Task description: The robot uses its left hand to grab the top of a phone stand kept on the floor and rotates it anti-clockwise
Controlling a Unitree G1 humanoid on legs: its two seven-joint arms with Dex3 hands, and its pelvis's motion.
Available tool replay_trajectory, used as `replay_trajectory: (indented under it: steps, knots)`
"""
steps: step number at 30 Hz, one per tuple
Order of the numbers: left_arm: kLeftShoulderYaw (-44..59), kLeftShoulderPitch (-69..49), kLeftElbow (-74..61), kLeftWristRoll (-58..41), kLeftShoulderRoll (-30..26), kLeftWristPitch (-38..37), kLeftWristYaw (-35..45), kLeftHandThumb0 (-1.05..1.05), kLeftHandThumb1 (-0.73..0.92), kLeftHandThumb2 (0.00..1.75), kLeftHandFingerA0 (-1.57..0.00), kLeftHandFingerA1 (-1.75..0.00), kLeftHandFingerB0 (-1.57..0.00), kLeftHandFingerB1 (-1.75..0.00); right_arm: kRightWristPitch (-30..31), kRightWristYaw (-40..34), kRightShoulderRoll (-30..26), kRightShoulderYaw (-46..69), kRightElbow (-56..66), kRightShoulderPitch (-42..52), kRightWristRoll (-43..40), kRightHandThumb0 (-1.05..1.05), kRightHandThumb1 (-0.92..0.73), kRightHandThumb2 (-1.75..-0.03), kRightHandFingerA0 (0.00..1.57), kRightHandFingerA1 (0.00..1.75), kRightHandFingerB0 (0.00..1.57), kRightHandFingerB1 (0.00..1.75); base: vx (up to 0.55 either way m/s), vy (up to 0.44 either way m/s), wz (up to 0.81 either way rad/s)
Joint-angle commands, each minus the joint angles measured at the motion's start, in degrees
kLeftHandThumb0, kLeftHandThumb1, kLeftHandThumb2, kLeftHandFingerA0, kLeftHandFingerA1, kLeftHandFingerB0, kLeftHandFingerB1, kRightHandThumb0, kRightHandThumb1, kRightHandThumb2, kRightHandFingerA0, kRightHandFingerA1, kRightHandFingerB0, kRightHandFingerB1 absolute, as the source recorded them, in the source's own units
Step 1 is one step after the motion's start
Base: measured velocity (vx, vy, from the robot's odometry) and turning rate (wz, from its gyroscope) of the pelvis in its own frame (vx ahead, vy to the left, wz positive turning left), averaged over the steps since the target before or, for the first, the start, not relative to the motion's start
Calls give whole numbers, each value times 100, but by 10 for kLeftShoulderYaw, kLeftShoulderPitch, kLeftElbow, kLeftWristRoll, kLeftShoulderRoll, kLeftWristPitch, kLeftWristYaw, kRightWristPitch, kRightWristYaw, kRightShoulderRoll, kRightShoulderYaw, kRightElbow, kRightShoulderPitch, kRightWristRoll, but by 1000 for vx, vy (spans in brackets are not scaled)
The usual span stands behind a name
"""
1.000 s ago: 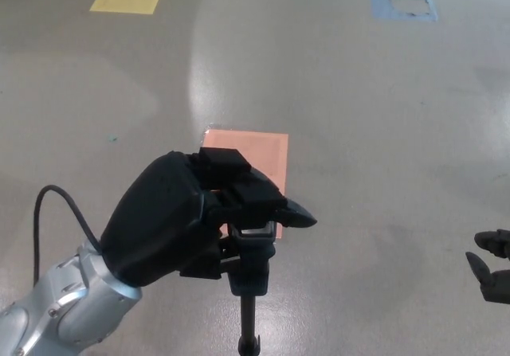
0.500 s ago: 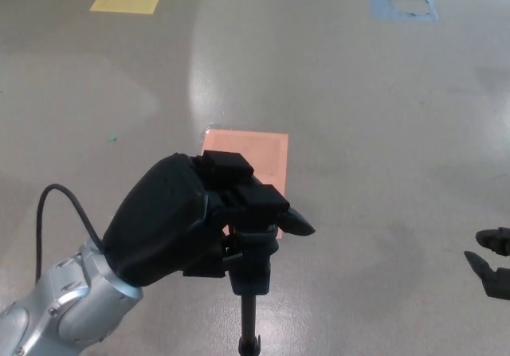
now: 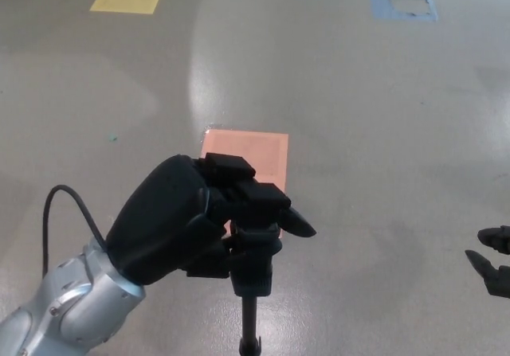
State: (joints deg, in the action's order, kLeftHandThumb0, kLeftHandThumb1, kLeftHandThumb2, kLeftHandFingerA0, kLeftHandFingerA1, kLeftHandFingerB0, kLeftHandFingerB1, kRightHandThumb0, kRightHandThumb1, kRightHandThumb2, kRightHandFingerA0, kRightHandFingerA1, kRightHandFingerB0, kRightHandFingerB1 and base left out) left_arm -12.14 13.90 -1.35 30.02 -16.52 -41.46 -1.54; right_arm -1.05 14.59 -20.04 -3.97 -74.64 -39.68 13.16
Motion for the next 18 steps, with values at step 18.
replay_trajectory:
  steps: [18]
  knots:
    - [11, -22, -82, -336, 39, 287, 182, -18, 73, 62, -98, -64, -89, -58, 6, 3, -12, 2, -7, -15, 0, -66, -82, -69, 16, 30, 9, 14, 0, 0, 0]
